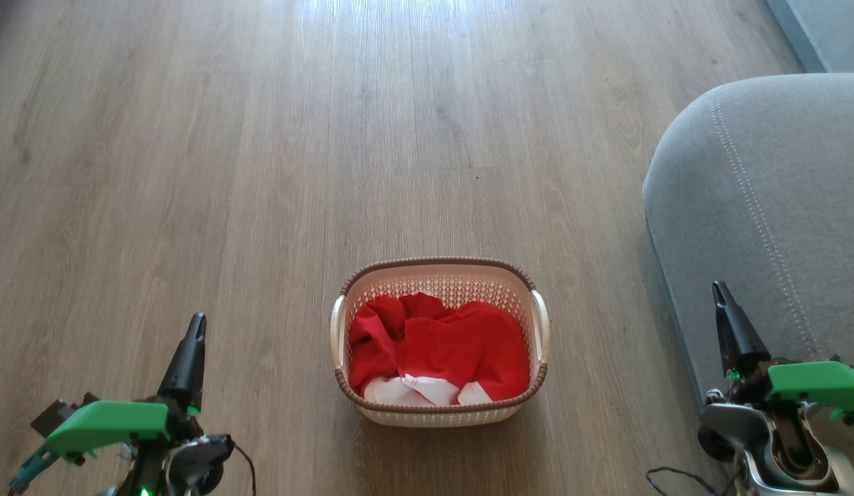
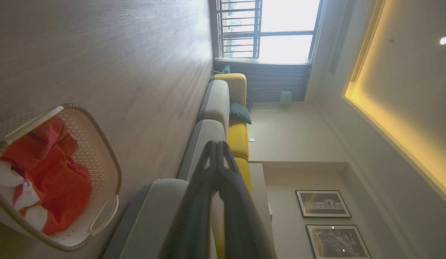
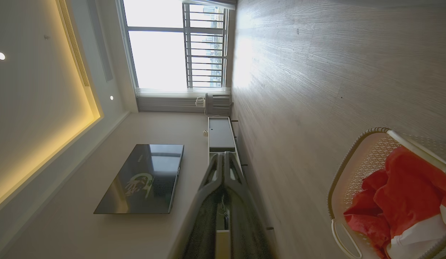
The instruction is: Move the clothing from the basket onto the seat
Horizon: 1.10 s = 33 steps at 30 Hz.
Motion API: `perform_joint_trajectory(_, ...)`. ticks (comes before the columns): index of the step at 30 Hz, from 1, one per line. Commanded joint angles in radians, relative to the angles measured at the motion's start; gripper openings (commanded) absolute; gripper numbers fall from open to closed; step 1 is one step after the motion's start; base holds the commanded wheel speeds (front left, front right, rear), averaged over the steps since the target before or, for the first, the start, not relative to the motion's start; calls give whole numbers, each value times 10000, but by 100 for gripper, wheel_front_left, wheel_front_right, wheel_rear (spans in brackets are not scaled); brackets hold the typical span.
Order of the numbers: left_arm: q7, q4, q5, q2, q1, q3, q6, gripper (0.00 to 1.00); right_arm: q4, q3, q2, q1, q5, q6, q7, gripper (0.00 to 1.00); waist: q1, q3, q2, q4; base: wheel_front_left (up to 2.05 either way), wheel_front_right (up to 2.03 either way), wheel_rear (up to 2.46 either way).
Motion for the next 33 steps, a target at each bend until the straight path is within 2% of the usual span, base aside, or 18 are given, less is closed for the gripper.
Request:
perform_joint_trajectory(1, 72, -360, -64, 146, -481, 335, -94, 0, -390, 177, -8, -212, 62, 4, 56, 0, 0, 0, 0, 0, 0, 0, 0)
perform_joint_trajectory(30, 71, -360, -64, 146, -481, 335, -94, 0, -390, 177, -8, -212, 62, 4, 56, 0, 0, 0, 0, 0, 0, 0, 0)
perform_joint_trajectory(31, 71, -360, -64, 146, -481, 335, -94, 100, -390, 177, -8, -212, 62, 4, 56, 100, 0, 0, 0, 0, 0, 0, 0)
perform_joint_trajectory(33, -15, 140, 12, -17, 28, -13, 17, 100, 168, 18, 3, 1, -2, 4, -3, 100, 0, 0, 0, 0, 0, 0, 0)
